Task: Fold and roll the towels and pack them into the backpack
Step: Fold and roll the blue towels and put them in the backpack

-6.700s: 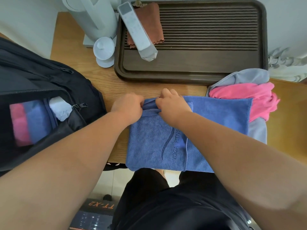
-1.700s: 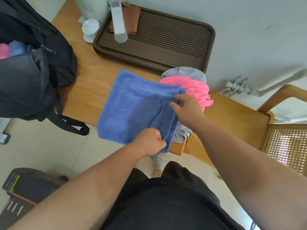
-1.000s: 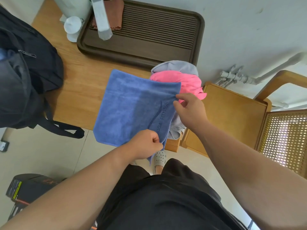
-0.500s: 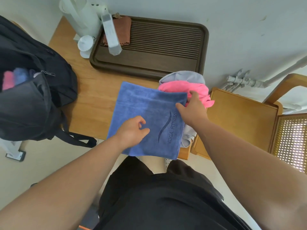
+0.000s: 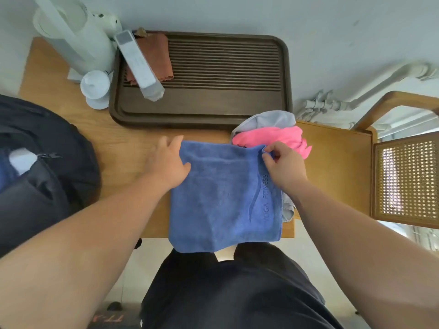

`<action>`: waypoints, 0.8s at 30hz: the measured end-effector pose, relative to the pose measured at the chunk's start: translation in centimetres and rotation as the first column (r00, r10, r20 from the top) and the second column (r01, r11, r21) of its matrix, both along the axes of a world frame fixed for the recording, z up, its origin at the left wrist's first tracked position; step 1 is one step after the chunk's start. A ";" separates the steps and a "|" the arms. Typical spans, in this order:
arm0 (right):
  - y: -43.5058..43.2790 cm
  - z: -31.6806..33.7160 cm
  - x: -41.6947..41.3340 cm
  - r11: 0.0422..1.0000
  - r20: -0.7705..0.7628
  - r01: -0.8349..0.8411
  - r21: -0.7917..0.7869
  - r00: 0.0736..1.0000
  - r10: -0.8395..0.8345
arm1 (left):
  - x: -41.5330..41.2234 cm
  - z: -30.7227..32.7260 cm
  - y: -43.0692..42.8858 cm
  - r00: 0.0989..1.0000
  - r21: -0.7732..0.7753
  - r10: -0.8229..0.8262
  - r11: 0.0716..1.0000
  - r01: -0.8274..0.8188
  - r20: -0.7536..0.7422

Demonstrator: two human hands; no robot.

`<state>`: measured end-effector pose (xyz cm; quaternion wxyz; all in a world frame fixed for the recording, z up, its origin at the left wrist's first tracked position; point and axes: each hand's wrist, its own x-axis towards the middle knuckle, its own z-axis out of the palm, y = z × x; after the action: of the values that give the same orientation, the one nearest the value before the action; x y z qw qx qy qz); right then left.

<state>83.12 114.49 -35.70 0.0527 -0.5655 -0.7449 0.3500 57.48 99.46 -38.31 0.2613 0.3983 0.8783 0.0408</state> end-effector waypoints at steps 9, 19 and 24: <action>0.2 0.9 -1.6 0.982 0.047 0.184 0.037 0.982 -0.185 | -3.4 -0.1 2.1 0.992 0.008 -0.117 0.993 0.116 0.057; -3.2 5.4 0.1 0.877 -0.276 0.464 -0.122 0.833 -0.479 | -4.6 5.2 -2.3 0.919 0.314 0.141 0.912 -0.266 0.367; -4.6 7.1 1.5 0.891 -0.376 0.426 -0.159 0.808 -0.454 | -4.0 7.4 -3.7 0.920 0.386 0.037 0.901 -0.200 0.389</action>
<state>84.63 109.93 -28.63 0.2655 -0.6394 -0.5543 0.4620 53.46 95.80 -30.89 0.3286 0.3746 0.8063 0.3188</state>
